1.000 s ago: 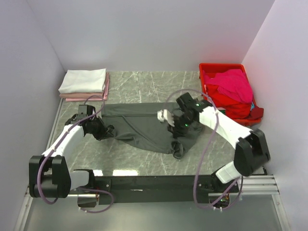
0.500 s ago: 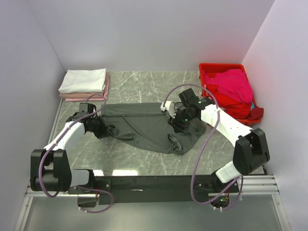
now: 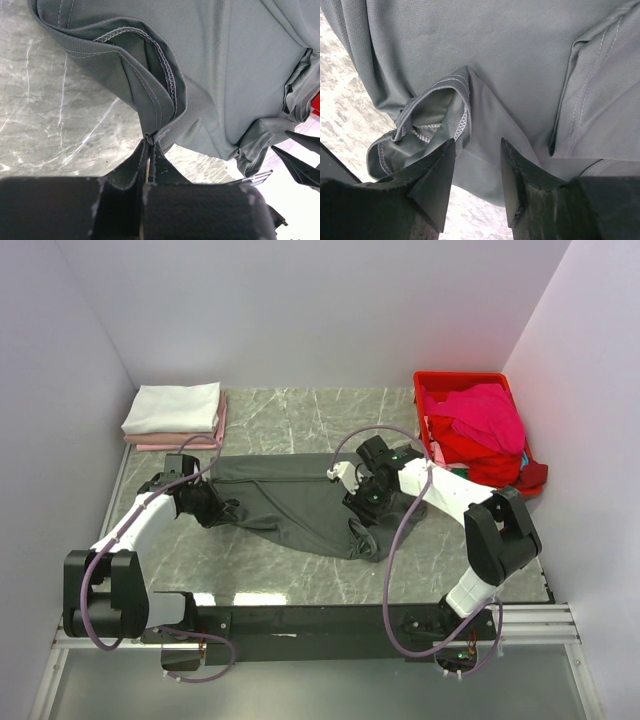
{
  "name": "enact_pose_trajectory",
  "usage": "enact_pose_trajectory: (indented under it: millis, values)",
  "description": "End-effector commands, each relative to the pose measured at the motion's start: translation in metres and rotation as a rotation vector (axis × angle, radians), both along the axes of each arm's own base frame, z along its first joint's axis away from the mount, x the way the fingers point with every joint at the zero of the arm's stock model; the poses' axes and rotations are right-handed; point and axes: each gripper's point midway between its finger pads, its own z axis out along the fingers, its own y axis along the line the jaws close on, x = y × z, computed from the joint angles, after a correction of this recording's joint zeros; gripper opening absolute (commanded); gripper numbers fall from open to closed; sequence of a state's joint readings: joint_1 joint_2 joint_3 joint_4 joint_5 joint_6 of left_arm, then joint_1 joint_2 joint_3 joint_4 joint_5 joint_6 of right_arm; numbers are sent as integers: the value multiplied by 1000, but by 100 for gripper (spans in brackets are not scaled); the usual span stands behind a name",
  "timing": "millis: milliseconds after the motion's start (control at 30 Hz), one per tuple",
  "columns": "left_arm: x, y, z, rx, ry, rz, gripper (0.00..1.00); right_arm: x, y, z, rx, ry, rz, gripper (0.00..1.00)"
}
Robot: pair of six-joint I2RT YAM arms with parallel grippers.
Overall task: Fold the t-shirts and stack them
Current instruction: Fold the tshirt
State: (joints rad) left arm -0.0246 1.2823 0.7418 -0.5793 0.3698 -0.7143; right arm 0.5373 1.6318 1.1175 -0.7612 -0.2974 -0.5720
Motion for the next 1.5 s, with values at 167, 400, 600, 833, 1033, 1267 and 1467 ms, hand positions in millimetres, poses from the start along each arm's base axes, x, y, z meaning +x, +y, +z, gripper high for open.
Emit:
enact_pose_trajectory:
  millis: [167,400,600,833,1033,1267,1467]
  values:
    - [9,-1,9,-11,-63,-29,1,-14,-2,-14,-39,47,-16,45]
    - [9,-2,9,-15,-64,-31,0,-20,-6,-15,-54,59,-19,29]
    - [9,-2,12,-12,-69,-31,0,-21,0,0,-24,47,1,0]
    - [9,0,15,-7,-75,-28,0,-40,26,38,90,-10,103,0]
    - [9,0,15,-3,-73,-29,1,-53,49,59,173,-46,181,0]
    - [8,1,19,1,-79,-26,0,-72,80,52,175,14,282,0]
    - [7,1,18,1,-79,-22,1,-58,62,70,168,-46,298,36]
